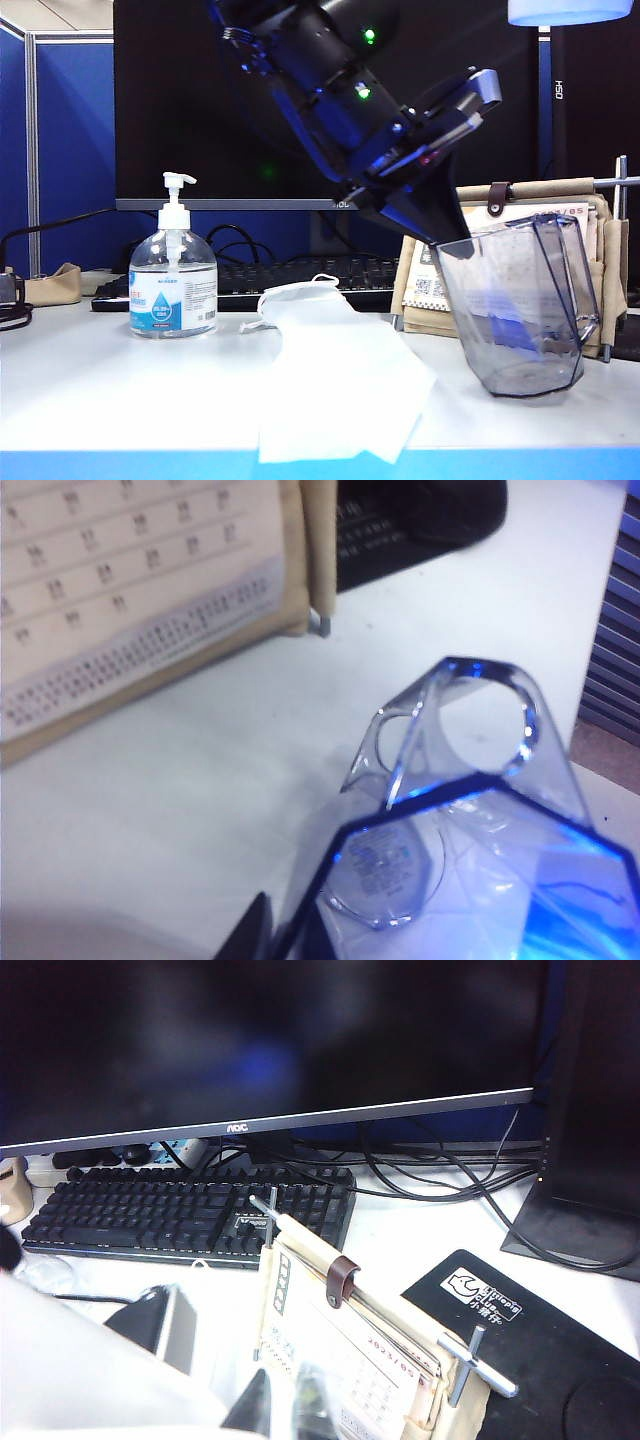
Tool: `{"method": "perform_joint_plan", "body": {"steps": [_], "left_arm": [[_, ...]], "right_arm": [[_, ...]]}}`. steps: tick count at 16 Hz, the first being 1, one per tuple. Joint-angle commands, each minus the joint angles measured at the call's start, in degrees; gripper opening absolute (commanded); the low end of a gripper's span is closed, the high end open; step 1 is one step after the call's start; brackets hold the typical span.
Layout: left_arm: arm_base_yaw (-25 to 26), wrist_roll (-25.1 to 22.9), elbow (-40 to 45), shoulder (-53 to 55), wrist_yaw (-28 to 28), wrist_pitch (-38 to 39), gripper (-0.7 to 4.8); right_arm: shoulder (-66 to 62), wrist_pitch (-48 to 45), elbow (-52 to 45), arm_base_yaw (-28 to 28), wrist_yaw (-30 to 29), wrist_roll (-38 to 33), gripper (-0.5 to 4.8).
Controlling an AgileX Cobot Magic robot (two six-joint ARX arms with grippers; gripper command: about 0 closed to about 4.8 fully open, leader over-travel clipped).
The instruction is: Swap the positions of the transparent plastic cup and the white ceramic cup.
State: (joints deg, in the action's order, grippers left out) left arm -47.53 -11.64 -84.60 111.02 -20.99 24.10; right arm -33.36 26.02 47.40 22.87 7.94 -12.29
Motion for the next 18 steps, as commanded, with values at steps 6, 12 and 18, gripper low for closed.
{"method": "perform_joint_plan", "body": {"steps": [6,12,18], "left_arm": [[-0.17,-0.72,-2.62,0.7,0.79,1.95,0.79],[-0.17,1.62,-2.62,0.55,0.81,1.9,2.18],[-0.17,3.1,-8.28,0.31,0.83,1.27,2.2]], "right_arm": [[0.44,-3.56,0.68,0.07,0.09,-0.52,-0.06],[0.44,-3.52,0.66,0.07,0.07,-0.52,-0.06],[0.42,-3.45,0.66,0.07,-0.09,-0.5,-0.06]]}}
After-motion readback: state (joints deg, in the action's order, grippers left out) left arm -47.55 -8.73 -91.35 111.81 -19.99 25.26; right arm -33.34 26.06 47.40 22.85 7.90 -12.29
